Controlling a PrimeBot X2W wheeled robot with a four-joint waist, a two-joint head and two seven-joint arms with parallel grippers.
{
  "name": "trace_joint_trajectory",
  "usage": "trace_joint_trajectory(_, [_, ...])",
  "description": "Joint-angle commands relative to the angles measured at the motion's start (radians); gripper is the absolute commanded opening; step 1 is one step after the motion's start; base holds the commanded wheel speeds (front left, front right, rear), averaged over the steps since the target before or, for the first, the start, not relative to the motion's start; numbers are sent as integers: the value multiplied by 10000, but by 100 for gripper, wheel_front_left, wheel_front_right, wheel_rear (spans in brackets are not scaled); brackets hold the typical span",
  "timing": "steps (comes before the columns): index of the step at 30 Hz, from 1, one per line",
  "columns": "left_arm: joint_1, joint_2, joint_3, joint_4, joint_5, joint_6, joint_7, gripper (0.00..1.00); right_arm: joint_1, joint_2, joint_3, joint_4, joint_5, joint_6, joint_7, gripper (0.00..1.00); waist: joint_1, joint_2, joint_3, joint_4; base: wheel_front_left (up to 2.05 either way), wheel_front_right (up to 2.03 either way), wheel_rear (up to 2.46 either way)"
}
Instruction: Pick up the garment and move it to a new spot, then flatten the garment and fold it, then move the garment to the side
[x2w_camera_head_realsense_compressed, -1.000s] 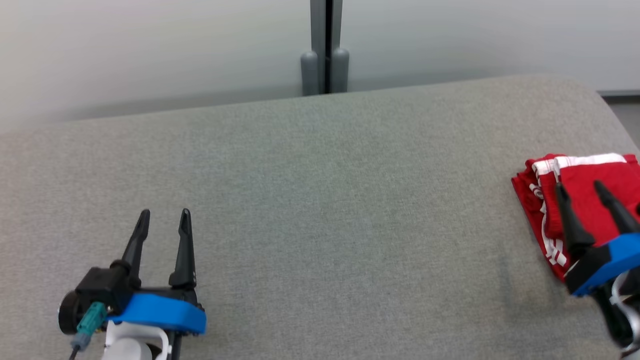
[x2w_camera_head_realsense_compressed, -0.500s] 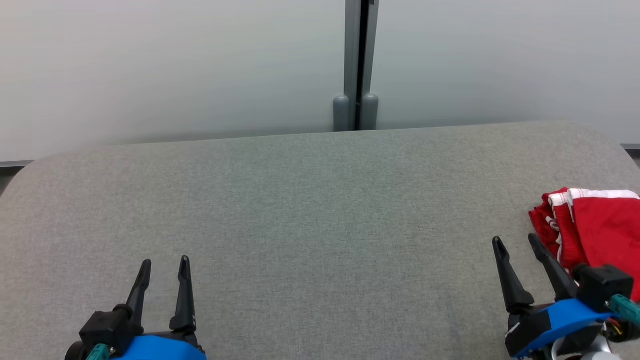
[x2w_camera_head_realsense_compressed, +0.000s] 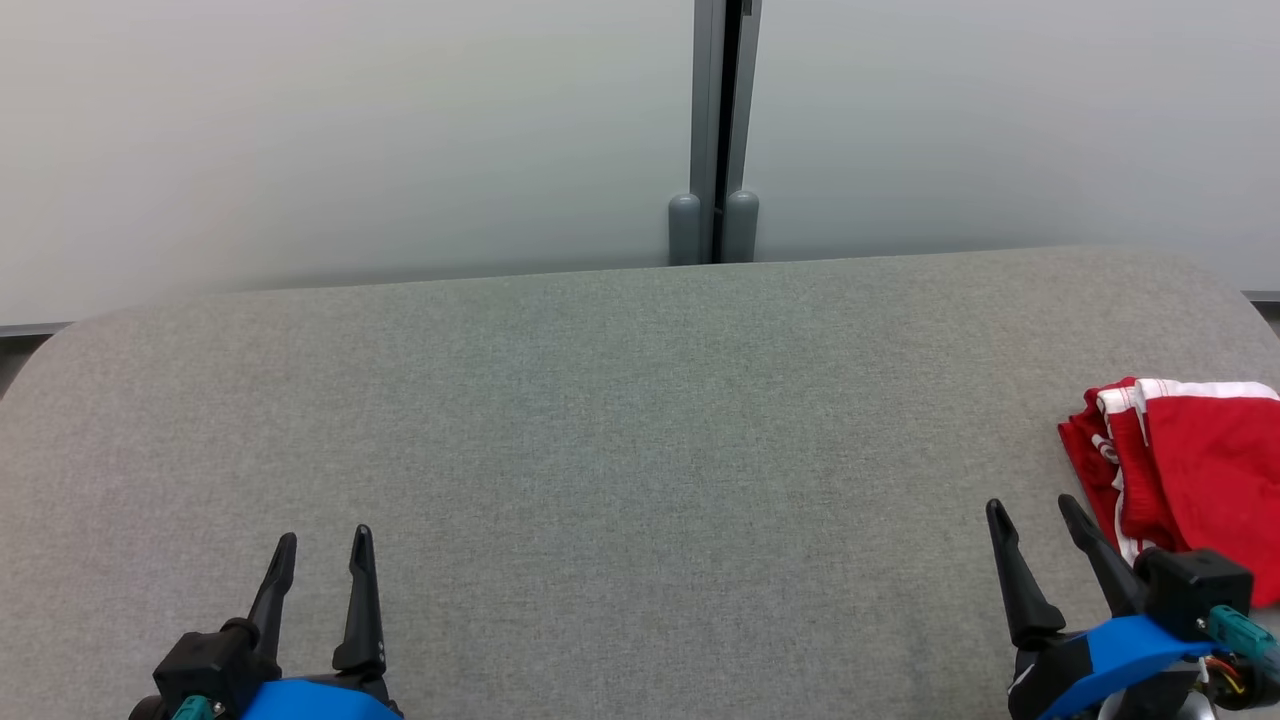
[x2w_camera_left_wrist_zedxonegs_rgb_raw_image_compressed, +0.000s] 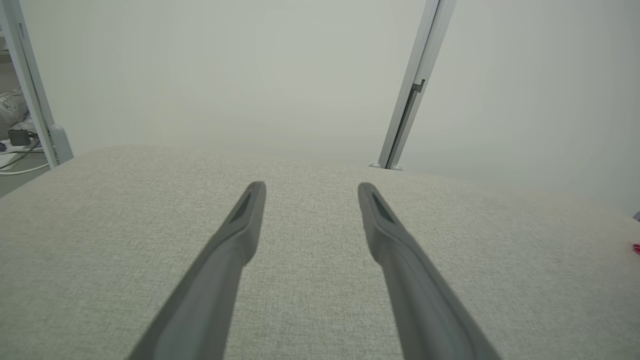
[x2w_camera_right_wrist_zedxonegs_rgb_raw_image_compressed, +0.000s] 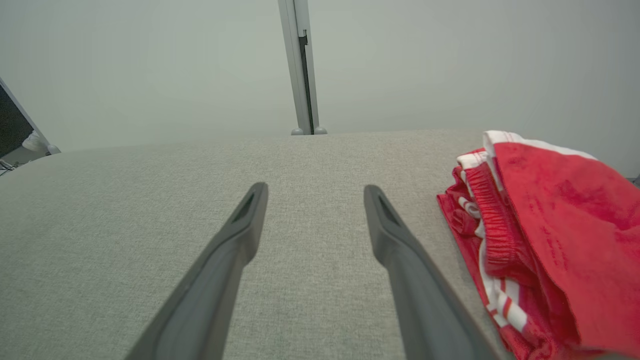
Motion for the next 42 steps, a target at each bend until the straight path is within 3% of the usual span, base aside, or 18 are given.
trace_joint_trajectory(1, [-11,11,-13,13,12,-19,-42,100,165,44,-15,18,-13,6,-34,100,1,0,5,-7,0,0,0])
trace_joint_trajectory(21, [-141,24,-24,63,-23,-72,-43,100,110,192,-72,5,-43,6,-72,100,1,0,106,38,0,0,0])
trace_joint_trajectory(22, [-149,21,-24,53,-37,-96,-43,0,118,196,-72,6,-26,6,-65,0,1,0,112,42,0,0,0])
trace_joint_trajectory(30, [90,-155,82,412,-425,-103,194,0,29,202,-102,480,435,0,53,0,2,0,110,45,0,0,0])
trace_joint_trajectory(42, [-165,-356,540,281,-2493,-255,819,0,-146,264,-214,534,2824,0,283,0,2,0,104,72,0,0,0])
